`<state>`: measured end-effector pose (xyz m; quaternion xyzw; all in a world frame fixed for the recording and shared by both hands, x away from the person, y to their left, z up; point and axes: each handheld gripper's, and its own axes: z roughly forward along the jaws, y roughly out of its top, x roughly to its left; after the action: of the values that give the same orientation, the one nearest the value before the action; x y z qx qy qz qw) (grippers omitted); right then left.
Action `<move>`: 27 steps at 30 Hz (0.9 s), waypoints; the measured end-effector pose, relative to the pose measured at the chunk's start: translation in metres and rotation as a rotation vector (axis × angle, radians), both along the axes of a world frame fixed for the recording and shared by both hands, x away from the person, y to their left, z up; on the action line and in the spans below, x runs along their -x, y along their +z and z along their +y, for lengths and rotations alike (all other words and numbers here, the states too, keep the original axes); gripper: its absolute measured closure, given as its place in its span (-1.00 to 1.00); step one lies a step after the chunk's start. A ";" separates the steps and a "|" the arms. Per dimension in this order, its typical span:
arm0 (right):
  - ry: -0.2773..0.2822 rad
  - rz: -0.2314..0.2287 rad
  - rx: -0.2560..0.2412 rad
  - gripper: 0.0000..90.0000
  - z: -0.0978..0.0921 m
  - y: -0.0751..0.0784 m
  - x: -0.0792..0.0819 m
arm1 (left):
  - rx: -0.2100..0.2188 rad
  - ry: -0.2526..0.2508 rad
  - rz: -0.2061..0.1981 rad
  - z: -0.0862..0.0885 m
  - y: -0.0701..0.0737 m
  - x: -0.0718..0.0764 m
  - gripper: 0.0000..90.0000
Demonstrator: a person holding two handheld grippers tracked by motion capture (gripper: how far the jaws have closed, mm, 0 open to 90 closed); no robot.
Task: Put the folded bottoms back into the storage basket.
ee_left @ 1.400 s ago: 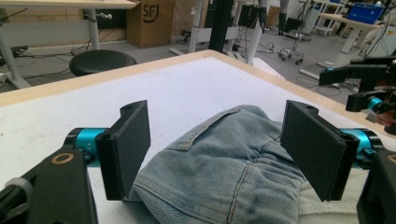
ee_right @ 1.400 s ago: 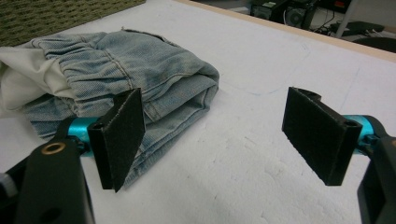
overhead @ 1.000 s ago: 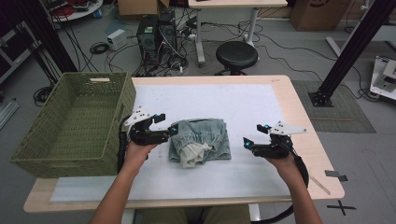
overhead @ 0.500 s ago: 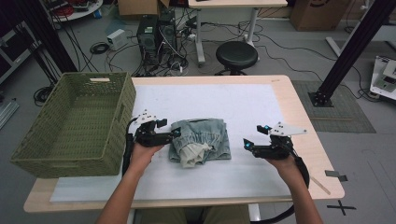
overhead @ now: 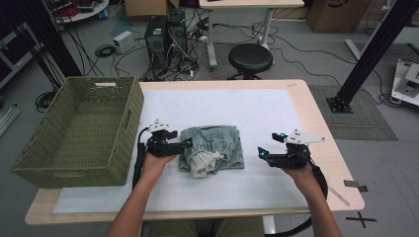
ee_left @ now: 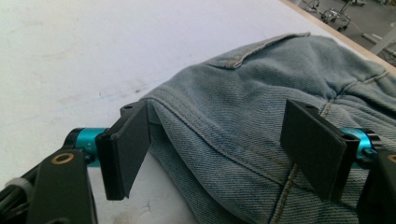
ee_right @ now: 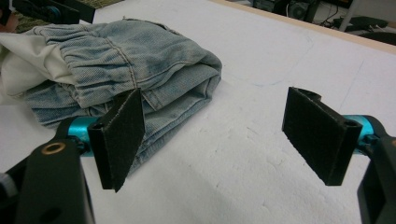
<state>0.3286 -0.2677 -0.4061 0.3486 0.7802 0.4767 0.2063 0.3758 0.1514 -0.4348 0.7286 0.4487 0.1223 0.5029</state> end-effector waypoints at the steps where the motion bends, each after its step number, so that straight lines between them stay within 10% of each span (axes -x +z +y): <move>1: 0.000 0.001 0.000 -0.51 0.000 0.000 0.000 | 0.000 0.000 0.000 0.000 0.000 0.000 -0.46; 5: 0.001 0.002 -0.001 -0.51 0.000 0.000 0.000 | -0.015 0.053 -0.008 0.004 0.000 -0.005 -0.46; 18: 0.001 0.009 -0.005 -0.51 -0.002 -0.001 0.000 | -0.010 0.017 0.158 -0.001 -0.018 -0.017 -0.39; 27: -0.004 0.017 -0.012 -0.51 -0.003 -0.002 0.000 | -0.017 -0.021 0.159 -0.007 -0.019 -0.014 -0.14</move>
<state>0.3288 -0.2703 -0.4081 0.3555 0.7784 0.4778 0.1984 0.3901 0.1441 -0.4534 0.7449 0.4785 0.0624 0.4608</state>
